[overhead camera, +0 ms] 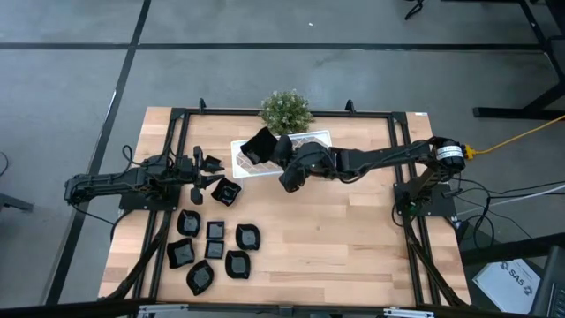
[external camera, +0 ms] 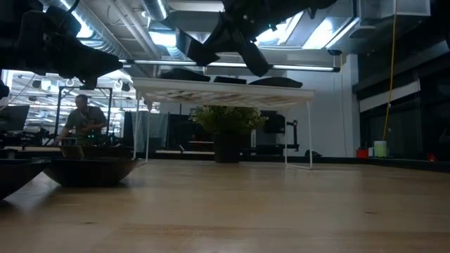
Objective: Pick & Place Mini shaped plates
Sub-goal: Stack the distorted square plate on top of the distorted square plate on the shelf
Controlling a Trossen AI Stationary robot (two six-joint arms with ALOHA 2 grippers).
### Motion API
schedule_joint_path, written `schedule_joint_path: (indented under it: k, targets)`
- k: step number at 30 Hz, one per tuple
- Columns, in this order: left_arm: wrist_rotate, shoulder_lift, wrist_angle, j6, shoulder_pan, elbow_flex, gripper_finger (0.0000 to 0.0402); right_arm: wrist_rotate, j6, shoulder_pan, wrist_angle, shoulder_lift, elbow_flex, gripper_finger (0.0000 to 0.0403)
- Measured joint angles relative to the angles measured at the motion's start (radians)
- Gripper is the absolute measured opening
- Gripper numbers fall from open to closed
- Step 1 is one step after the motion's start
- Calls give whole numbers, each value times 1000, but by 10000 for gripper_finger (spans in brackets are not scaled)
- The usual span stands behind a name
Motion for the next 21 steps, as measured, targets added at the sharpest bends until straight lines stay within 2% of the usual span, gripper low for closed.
schedule_joint_path:
  k: [6, 14, 21]
  targets:
    - [0, 0, 0, 0, 0, 0, 100, -10, 34, -5, -12, 0, 0, 6]
    - [0, 0, 0, 0, 0, 0, 100, -99, 158, -51, -11, 2, 0, 7]
    - [0, 0, 0, 0, 0, 0, 100, -227, 243, -74, 4, 7, 0, 16]
